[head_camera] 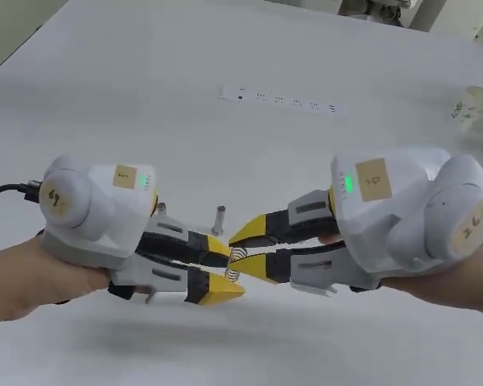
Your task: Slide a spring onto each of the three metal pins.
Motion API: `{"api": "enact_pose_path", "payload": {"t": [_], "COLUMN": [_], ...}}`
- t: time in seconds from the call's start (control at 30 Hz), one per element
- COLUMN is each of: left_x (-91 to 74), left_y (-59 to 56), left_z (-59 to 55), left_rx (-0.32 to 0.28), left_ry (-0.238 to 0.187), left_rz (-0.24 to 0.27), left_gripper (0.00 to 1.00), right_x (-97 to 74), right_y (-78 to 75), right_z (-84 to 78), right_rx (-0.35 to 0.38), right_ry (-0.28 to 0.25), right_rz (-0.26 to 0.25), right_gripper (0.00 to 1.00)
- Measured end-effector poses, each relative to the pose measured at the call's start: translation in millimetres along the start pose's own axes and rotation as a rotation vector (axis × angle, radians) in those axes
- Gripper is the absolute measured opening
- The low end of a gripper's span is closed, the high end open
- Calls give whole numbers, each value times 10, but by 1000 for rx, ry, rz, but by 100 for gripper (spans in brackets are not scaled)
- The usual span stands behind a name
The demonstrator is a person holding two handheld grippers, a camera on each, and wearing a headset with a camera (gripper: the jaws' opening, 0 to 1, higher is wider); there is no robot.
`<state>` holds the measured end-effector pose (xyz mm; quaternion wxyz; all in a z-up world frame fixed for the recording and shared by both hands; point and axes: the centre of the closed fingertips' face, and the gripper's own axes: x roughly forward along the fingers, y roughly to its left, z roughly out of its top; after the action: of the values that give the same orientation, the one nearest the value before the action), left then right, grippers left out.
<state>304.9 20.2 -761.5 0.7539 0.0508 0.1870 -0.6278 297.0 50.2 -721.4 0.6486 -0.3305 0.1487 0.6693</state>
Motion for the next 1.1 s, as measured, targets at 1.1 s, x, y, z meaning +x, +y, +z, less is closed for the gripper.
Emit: {"api": "enact_pose_path", "payload": {"t": [1.1], "left_x": [-713], "left_y": [398], "left_z": [-308], "left_rx": [-122], "left_ry": [-25], "left_rz": [239], "left_gripper": [39], "right_x": [-85], "right_y": [-132], "right_z": [-149], "right_rx": [9], "right_ry": [34], "right_rz": [-61], "right_gripper": [7]}}
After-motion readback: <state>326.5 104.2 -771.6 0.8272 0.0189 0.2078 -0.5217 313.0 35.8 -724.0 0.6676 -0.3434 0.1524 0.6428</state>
